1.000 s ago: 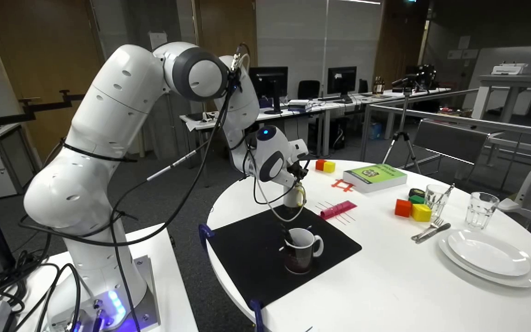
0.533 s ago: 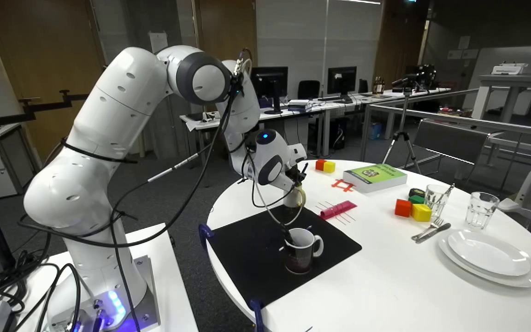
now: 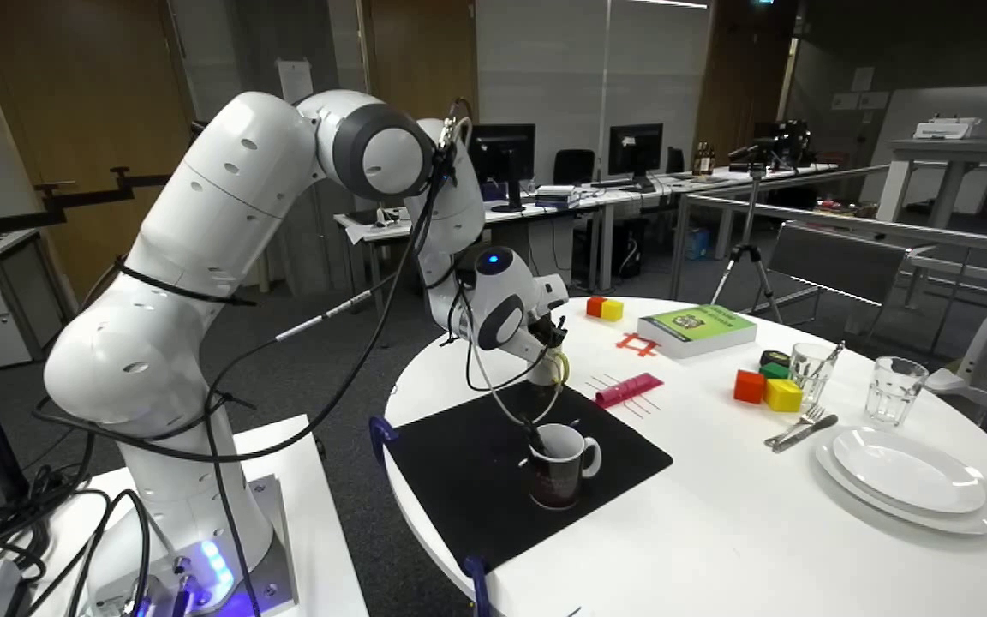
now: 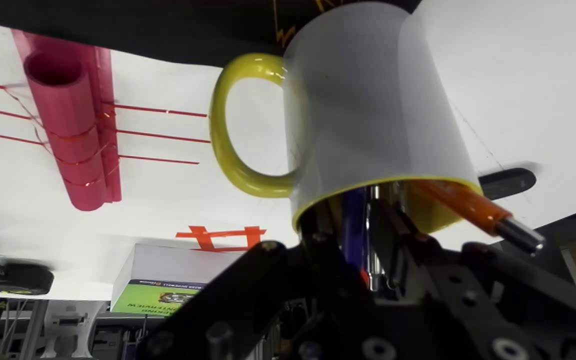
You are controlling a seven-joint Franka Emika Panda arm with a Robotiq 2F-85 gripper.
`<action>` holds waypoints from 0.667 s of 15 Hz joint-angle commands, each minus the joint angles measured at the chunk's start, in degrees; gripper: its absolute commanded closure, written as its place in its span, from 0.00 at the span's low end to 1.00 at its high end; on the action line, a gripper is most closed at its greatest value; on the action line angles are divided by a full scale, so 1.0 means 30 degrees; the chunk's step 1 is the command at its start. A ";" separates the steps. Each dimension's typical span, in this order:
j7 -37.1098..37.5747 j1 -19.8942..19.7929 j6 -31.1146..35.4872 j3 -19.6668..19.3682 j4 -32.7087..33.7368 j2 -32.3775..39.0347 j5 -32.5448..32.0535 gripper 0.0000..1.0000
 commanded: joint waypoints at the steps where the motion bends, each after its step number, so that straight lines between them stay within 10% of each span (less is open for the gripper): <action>1: 0.0185 -0.0359 0.0000 0.0266 0.0316 0.0115 -0.0464 0.40; 6: 0.0195 -0.0267 0.0005 0.0352 0.0503 0.0070 -0.0430 0.04; 10: 0.0202 -0.0121 0.0006 0.0211 0.0538 0.0058 -0.0318 0.00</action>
